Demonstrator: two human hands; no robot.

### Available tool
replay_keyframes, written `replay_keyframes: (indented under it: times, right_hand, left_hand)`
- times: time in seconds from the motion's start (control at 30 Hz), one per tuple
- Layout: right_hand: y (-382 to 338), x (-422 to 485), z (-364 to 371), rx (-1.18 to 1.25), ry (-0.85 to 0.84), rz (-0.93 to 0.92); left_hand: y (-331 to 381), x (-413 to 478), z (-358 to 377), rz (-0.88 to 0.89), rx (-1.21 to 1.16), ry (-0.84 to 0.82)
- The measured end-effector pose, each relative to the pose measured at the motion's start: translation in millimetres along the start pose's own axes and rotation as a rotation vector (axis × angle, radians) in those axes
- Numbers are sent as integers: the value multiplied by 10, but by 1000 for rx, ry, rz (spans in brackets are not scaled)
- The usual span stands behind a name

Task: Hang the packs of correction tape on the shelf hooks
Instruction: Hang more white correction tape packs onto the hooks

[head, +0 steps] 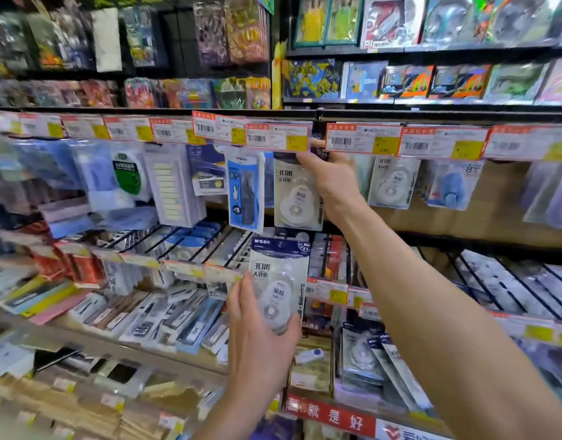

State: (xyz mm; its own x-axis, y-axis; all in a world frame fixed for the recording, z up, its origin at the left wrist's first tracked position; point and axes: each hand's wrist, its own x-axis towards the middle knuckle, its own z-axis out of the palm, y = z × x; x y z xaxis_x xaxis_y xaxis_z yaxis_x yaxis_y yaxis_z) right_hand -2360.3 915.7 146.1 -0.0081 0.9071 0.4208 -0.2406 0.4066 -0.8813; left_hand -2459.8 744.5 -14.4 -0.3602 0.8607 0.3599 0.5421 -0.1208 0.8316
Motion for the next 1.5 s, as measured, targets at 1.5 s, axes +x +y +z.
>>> replay_keyframes:
  times: [1.5]
  right_hand:
    - [281, 511, 157, -319, 112, -162]
  left_hand:
    - [-331, 77, 42, 4, 17, 15]
